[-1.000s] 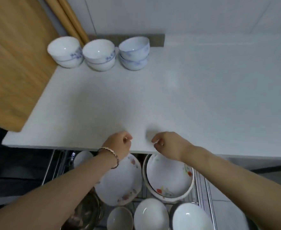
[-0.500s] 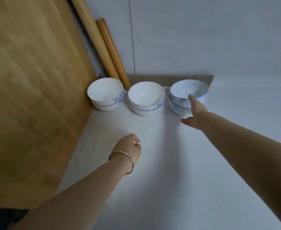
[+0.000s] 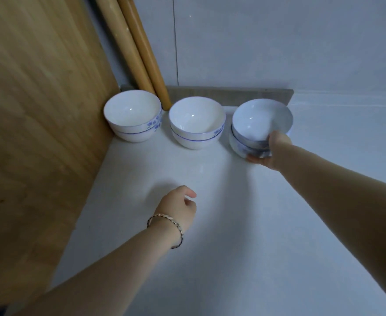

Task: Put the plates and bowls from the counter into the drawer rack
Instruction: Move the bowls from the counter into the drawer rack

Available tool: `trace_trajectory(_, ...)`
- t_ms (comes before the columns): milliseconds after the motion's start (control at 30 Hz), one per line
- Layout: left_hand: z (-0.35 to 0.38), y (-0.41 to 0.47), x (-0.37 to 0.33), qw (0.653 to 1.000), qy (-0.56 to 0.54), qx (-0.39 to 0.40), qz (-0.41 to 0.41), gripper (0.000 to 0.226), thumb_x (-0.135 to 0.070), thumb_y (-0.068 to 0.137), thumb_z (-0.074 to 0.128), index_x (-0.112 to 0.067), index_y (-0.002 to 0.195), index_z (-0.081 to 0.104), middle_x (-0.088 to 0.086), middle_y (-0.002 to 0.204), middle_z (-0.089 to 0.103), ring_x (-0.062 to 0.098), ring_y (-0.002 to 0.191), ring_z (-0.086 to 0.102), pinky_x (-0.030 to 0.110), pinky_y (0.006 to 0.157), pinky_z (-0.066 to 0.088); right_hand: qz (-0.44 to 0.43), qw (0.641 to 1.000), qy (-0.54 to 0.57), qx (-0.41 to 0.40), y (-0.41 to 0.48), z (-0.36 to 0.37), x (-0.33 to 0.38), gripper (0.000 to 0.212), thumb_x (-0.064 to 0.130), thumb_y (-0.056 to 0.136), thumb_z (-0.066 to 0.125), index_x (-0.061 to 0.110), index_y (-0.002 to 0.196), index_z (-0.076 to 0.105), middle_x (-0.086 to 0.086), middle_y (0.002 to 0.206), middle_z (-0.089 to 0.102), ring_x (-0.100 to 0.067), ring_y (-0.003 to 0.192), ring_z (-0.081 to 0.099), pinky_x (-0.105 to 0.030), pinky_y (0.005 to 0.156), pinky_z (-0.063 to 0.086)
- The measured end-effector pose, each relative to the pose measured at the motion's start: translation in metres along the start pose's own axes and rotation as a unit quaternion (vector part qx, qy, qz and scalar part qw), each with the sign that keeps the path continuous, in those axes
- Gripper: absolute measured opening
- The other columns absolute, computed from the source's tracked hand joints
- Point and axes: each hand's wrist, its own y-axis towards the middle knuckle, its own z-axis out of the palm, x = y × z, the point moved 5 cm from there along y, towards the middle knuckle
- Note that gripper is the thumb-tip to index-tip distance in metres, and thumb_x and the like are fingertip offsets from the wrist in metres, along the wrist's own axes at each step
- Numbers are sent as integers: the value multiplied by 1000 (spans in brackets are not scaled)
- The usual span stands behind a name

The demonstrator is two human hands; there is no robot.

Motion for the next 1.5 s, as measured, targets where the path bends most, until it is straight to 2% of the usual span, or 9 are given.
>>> trace_trajectory(233,19,-57,-32,975,-201,49,-84,37,-13,90,51,-16,127,46,4,98,56,19,68,63,31,61,52,34,997,-31,54,-71,-75,-54,43,-5,85,24,-2,126,37,-25,120,40,-45,97,55,-58,89,49)
trace_trajectory(333,35,-103,-50,946,-262,120,-152,69,-38,87,58,-35,144,21,5,140,41,34,98,61,37,63,56,82,992,-51,80,-113,-117,-80,22,-4,85,26,-2,102,41,-26,115,47,-47,97,56,-50,61,57)
trace_trajectory(433,56,-149,-57,935,-266,159,-173,69,-49,83,58,-44,141,21,7,146,37,38,91,63,36,57,59,99,981,-90,139,-164,-156,-98,21,-2,86,32,3,97,48,-17,89,55,-35,73,59,-40,54,58)
trace_trajectory(533,79,-198,-53,950,-216,147,-173,40,-26,89,57,-30,125,41,6,113,57,31,71,64,40,56,60,49,961,-180,204,-212,-193,-104,28,6,84,43,18,109,50,-6,91,63,-22,72,64,-37,65,61)
trace_trajectory(700,112,-281,-13,931,-286,81,-212,46,13,89,37,-24,114,48,10,111,54,39,96,55,53,68,52,39,908,-327,260,-264,-247,-123,47,9,80,54,27,121,38,-3,90,63,-17,64,67,-27,64,59)
trace_trajectory(833,122,-336,24,932,-265,86,-231,42,14,88,40,-24,96,55,4,96,59,35,95,57,53,71,50,54,884,-398,238,-287,-268,-141,40,16,89,51,19,128,45,-8,92,62,-24,70,63,-26,61,56)
trace_trajectory(1033,116,-370,97,957,-157,101,-221,55,12,82,44,-27,119,35,3,106,50,19,91,51,34,68,51,-12,813,-510,281,-309,-259,-217,44,31,88,43,36,133,42,5,112,57,-18,98,56,-25,68,51)
trace_trajectory(1267,70,-331,193,961,-30,110,-253,51,7,87,44,-14,133,40,11,109,55,21,93,49,30,76,43,52,806,-536,245,-300,-205,-334,52,9,90,41,25,138,34,-8,127,56,-30,113,54,-41,98,44)
trace_trajectory(1500,57,-273,275,947,83,160,-266,56,5,87,42,-20,136,47,14,128,58,32,117,54,39,96,48,170,842,-486,163,-281,-162,-420,48,1,89,39,12,135,36,-12,113,54,-22,94,47,-34,81,42)
